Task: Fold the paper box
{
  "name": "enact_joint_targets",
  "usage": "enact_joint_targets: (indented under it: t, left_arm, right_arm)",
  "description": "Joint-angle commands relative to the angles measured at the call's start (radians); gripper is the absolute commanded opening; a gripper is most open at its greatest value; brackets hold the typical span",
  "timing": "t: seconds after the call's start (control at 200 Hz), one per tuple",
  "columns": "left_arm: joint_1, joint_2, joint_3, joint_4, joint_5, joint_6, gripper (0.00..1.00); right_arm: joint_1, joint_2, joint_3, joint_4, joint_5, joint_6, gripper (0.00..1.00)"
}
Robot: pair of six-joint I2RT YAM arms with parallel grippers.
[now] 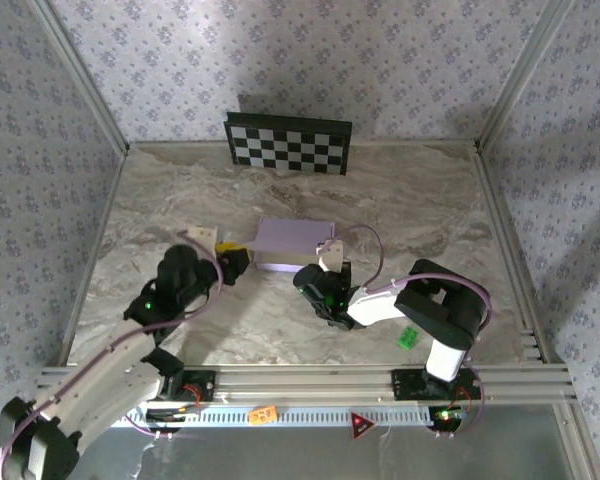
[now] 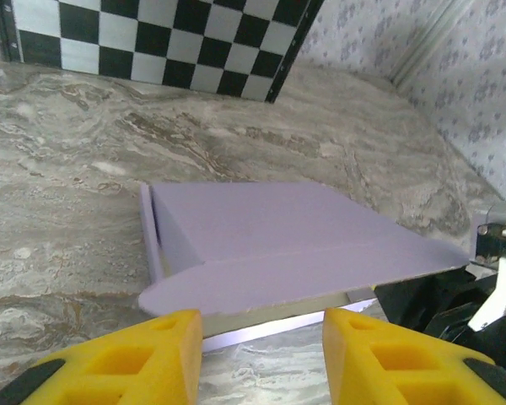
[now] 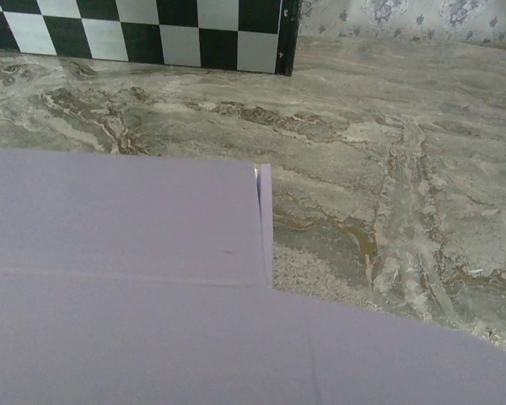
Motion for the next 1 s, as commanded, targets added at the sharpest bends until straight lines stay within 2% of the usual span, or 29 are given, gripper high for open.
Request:
enact_joint_targets:
  t: [0.0, 0.17, 0.42, 0.625, 0.735, 0.86, 0.994]
  left_arm:
    - [0.013, 0.132, 0.17, -0.137, 0.118, 0.069, 0.4]
    - [0.024, 0.359, 0.343, -0.194, 0.241, 0.102, 0.38]
    - [0.049, 0.58, 0.472, -0.238, 0.35, 0.114, 0.34]
    - [0.064, 0.608, 0.464, -0.223, 0.359, 0.099, 0.34]
    - [0.068, 0.598, 0.445, -0.225, 0.355, 0.094, 0.34]
    - [0.081, 0.578, 0.425, -0.238, 0.346, 0.081, 0.34]
    - [0.101, 0.566, 0.424, -0.264, 0.346, 0.074, 0.34]
  right_arm:
    - [0.004, 0.019, 0.018, -0.088, -0.025, 0.031, 0.14]
    - [0.004, -0.034, -0.001, -0.147, -0.041, 0.064, 0.33]
    - [0.034, -0.186, -0.029, -0.364, -0.021, 0.175, 0.41]
    - [0.06, -0.346, -0.024, -0.575, -0.013, 0.215, 0.44]
    - [0.056, -0.433, 0.014, -0.689, -0.05, 0.206, 0.43]
    - [0.031, -0.501, 0.076, -0.731, -0.133, 0.12, 0.43]
    - [-0.032, -0.504, 0.164, -0.772, -0.271, 0.059, 0.43]
